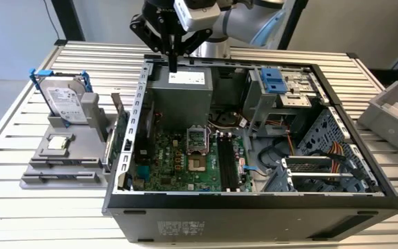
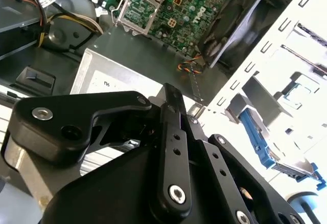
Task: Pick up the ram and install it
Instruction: 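Reach for the ram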
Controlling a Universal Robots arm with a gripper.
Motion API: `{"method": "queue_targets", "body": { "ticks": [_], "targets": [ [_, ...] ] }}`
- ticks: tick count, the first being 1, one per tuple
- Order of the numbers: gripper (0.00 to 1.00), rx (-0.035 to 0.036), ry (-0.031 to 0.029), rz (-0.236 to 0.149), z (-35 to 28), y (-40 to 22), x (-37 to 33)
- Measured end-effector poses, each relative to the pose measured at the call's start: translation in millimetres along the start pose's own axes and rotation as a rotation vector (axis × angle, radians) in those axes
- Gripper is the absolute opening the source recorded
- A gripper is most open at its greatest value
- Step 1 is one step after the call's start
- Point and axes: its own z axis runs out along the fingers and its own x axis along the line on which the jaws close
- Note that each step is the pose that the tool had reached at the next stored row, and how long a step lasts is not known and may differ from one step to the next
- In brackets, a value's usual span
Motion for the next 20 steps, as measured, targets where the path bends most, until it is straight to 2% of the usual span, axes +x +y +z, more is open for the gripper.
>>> {"method": "queue_targets", "body": {
  "ticks": [20],
  "targets": [
    [0.00,-0.0001,-0.0001,0.000,-0.5,-1.3,23.7]
  ]
}}
